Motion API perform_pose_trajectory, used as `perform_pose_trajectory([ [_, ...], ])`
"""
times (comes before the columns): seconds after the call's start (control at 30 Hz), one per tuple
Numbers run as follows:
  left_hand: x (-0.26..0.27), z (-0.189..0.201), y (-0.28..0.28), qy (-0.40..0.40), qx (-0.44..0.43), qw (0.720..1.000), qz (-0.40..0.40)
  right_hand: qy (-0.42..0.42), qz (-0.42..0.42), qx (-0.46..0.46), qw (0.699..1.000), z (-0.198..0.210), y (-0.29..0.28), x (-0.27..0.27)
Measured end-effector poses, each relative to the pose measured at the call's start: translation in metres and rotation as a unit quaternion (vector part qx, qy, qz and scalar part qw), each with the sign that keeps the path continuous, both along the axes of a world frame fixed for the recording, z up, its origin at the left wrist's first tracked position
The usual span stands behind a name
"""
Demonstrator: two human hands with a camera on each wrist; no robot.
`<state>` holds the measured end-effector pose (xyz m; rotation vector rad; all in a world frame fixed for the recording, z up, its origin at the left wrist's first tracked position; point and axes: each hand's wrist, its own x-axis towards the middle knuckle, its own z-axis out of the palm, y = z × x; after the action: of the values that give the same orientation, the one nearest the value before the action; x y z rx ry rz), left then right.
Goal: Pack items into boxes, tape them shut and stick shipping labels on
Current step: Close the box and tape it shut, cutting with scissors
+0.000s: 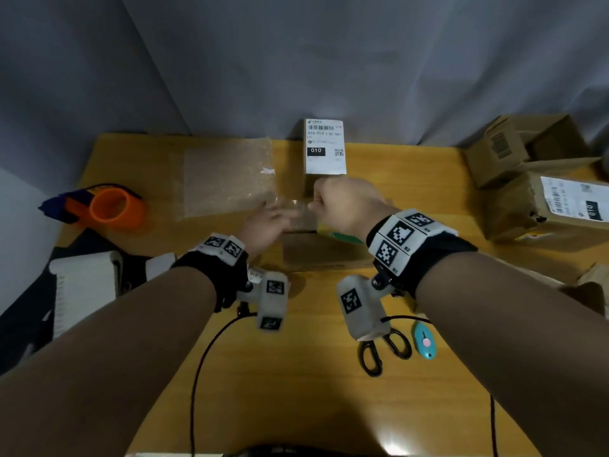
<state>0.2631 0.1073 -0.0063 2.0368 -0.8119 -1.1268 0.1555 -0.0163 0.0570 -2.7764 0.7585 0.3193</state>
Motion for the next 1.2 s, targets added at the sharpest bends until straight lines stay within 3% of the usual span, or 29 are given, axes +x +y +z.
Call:
perform_pose_trajectory([
  [0.07,-0.002,0.020,0.004,0.103,-0.037,0.987,0.116,0.004,0.006,-0.002,1.000,0.001,0.002,0.002],
  [0.17,-0.001,0.028,0.002,0.145,-0.013,0.982,0.120,0.004,0.012,-0.005,1.000,0.000,0.003,-0.001],
  [0.3,-0.005,0.030,-0.002,0.067,-0.013,0.995,0.074,0.004,0.022,-0.023,0.999,0.000,0.004,-0.002],
  [0.6,-0.009,0.034,-0.008,0.038,-0.057,0.994,0.086,-0.024,0.038,-0.004,0.999,0.004,0.002,-0.012],
  [0.77,-0.002,0.028,-0.014,0.002,-0.015,0.992,0.126,-0.098,-0.102,0.117,0.983,0.003,-0.015,-0.042],
  [0.9,-0.002,0.033,-0.011,-0.049,0.000,0.994,0.095,-0.128,-0.102,0.153,0.975,0.001,-0.015,-0.049],
  [1.0,-0.006,0.042,-0.012,-0.090,0.015,0.992,0.082,-0.103,-0.089,0.106,0.985,0.016,-0.013,-0.039],
  [1.1,0.001,0.053,-0.009,-0.124,0.039,0.988,0.082,0.019,-0.058,-0.011,0.998,0.026,-0.017,-0.034],
  [1.2,0.010,0.054,-0.002,-0.148,0.052,0.987,0.041,0.108,-0.045,-0.081,0.990,0.033,-0.018,-0.029],
])
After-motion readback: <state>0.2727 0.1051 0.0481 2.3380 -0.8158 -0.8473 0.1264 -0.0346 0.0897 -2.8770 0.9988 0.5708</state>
